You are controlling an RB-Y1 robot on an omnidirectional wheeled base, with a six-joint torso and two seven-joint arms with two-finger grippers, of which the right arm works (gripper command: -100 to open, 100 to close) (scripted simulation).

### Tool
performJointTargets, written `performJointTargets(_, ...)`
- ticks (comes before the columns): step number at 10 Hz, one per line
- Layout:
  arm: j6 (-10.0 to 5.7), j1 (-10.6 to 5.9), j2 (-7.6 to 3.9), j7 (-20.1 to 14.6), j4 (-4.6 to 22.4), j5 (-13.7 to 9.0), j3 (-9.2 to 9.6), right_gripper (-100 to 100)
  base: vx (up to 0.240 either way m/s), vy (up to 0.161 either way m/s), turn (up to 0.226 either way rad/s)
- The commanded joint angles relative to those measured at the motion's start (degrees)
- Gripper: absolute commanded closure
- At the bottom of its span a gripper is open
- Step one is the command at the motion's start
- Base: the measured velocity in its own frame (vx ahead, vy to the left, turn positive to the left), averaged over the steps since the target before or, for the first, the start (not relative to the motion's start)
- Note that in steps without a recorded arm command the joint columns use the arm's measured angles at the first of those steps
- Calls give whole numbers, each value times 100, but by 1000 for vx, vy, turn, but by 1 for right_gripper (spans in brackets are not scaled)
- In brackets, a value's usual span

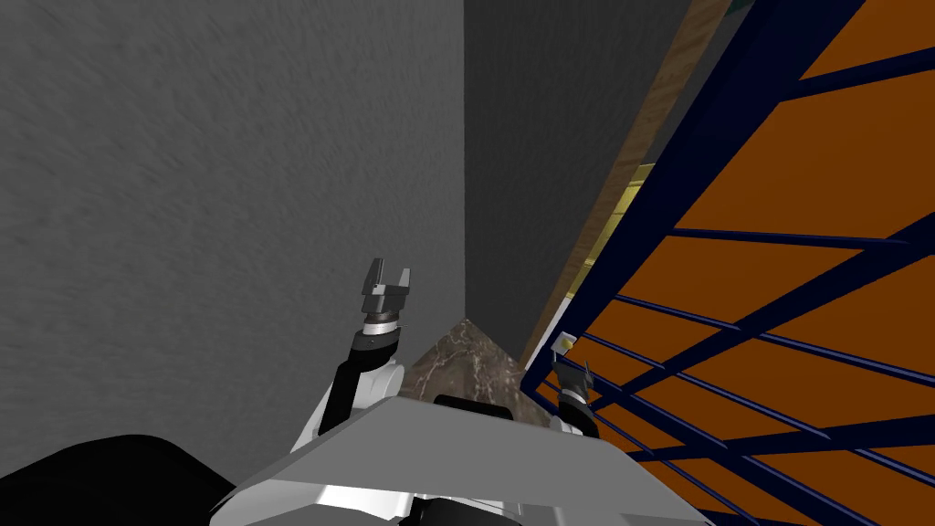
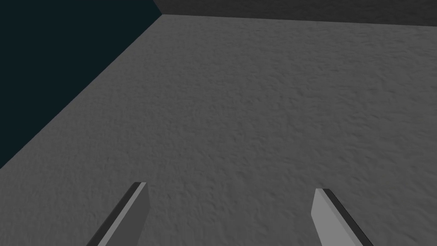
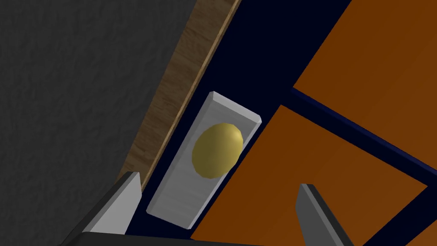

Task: Pull the door open

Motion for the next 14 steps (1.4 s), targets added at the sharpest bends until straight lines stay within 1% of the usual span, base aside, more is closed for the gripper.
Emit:
performJointTargets(1, 6, -37, 24, -286, 7, -126, 60, -100, -51, -12, 23)
performJointTargets(2, 21, -66, 44, -425, 1, -230, 108, -100, -64, -7, 33)
performJointTargets(3, 21, -66, 44, -515, 1, -230, 108, -100, -57, -1, 17)
performJointTargets(5, 48, -118, 81, -868, -9, -421, 195, -100, -70, 1, 31)
performJointTargets(6, 48, -118, 81, -942, -9, -421, 195, -100, -55, -2, 9)
performJointTargets(9, 81, -179, 125, -1464, -23, -649, 300, -100, -63, -7, 24)
performJointTargets(12, 103, -220, 154, -1825, -31, -800, 369, -100, -58, -6, 16)
performJointTargets(13, 97, -214, 144, -1741, -23, -767, 354, -100, -22, -1, 4)
performJointTargets(14, 66, -144, -38, -1977, 40, -797, 357, -100, 106, 25, 67)
